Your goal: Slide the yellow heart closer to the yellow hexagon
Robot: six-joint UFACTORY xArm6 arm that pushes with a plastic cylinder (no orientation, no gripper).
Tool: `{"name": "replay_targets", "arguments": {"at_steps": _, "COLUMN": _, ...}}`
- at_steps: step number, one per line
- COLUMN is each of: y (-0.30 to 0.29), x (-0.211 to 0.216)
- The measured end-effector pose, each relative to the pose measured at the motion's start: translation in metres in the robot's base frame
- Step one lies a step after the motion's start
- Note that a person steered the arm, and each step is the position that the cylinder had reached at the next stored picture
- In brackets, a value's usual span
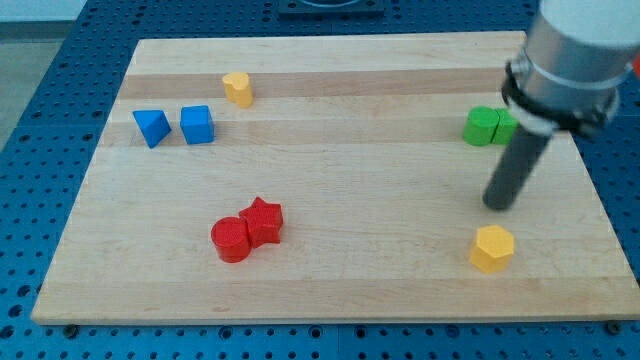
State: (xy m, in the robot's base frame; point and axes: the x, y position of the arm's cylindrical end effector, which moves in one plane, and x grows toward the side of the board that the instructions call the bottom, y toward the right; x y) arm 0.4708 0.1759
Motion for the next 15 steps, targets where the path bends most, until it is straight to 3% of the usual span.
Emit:
{"name": "replay_targets", "arguments": {"at_steps": 2, "y": -0.126, "x": -0.171}}
{"name": "replay_targets", "arguments": {"at_steps": 4, "y": -0.261, "x": -0.215}}
{"name": "replay_targets", "arguments": {"at_steps": 6, "y": -0.365, "x": -0.214}}
{"name": "replay_targets", "arguments": {"at_steps": 8, "y": -0.336, "x": -0.153}}
{"name": "replay_targets", "arguments": {"at_steps": 9, "y": -0.289, "x": -0.149}}
{"name": "replay_targets", "arguments": {"at_steps": 10, "y": -0.320, "x": -0.189}}
{"name": "replay_targets", "arguments": {"at_steps": 11, "y": -0.296, "x": -0.191}}
{"name": "replay_targets", "arguments": {"at_steps": 12, "y": -0.254, "x": -0.140}}
{"name": "replay_targets", "arguments": {"at_steps": 13, "y": -0.258, "x": -0.132}}
{"name": "replay_targets", "arguments": {"at_steps": 15, "y": -0.259, "x": -0.171}}
